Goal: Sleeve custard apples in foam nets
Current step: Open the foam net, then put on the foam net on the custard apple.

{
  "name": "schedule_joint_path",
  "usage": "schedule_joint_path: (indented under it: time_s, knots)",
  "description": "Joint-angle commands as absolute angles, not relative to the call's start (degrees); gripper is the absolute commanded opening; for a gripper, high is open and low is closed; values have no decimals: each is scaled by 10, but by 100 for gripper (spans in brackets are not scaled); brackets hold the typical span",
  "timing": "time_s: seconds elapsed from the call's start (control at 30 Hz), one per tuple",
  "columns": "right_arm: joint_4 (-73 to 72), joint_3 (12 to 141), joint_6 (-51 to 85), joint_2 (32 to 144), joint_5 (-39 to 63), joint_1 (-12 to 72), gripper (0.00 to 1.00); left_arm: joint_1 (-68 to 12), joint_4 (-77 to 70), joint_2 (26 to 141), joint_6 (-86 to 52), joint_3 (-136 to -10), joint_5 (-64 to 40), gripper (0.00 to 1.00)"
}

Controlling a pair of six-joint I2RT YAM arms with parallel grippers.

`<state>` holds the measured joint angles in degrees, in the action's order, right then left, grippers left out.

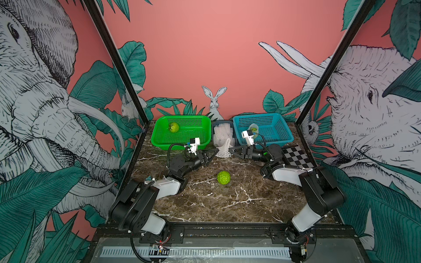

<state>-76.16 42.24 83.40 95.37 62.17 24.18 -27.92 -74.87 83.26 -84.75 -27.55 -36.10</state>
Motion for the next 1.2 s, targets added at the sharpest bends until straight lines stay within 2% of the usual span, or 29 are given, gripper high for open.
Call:
schedule_joint_path:
  time_s: [0.0,0.43,0.77,1.17]
  knots:
    - [-786,408,830,962,629,238,10,-276,-725,805,-817,-256,-363,3]
    - [-732,361,767,975,621,232,8,-277,-635,820,-760,-215,-372,4]
    - [-612,340,658,975,622,232,8,-277,-660,870,-752,-198,-377,5]
    - [-618,323,634,1025,617,232,8,-287,-713,955,-762,-189,-381,6]
